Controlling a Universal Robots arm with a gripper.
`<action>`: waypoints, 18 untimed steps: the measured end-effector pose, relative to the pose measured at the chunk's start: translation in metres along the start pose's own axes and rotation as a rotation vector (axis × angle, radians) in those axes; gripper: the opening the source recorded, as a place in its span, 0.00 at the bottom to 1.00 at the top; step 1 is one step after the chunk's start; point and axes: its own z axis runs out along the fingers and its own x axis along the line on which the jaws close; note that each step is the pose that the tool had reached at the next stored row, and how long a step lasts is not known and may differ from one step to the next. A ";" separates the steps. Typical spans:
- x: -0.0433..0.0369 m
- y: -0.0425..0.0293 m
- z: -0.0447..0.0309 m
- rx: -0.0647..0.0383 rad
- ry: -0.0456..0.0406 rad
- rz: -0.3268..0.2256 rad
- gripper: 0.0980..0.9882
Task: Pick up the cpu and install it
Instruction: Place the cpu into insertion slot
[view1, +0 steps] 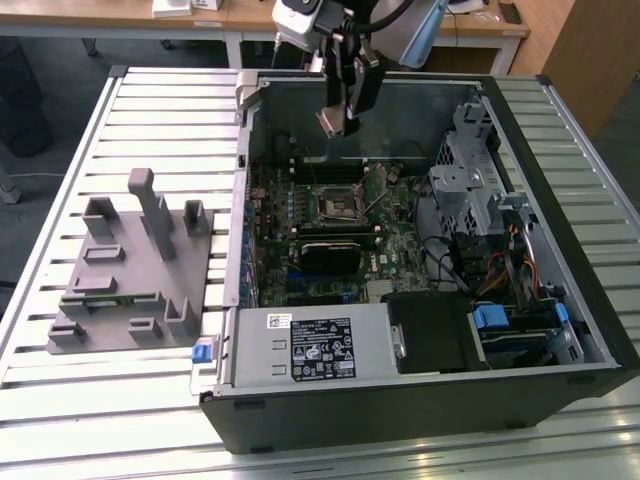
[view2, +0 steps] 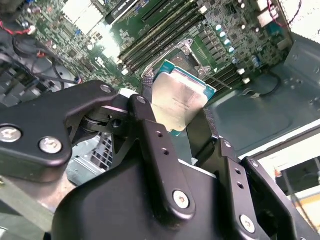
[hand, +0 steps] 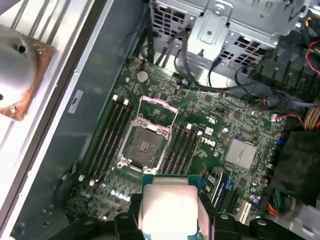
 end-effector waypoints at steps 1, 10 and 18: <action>0.0001 0.0000 0.0001 0.000 -0.0011 0.015 0.48; 0.0005 0.0001 0.0011 -0.003 -0.0119 0.152 0.48; 0.0009 0.0002 0.0021 -0.005 -0.0215 0.274 0.48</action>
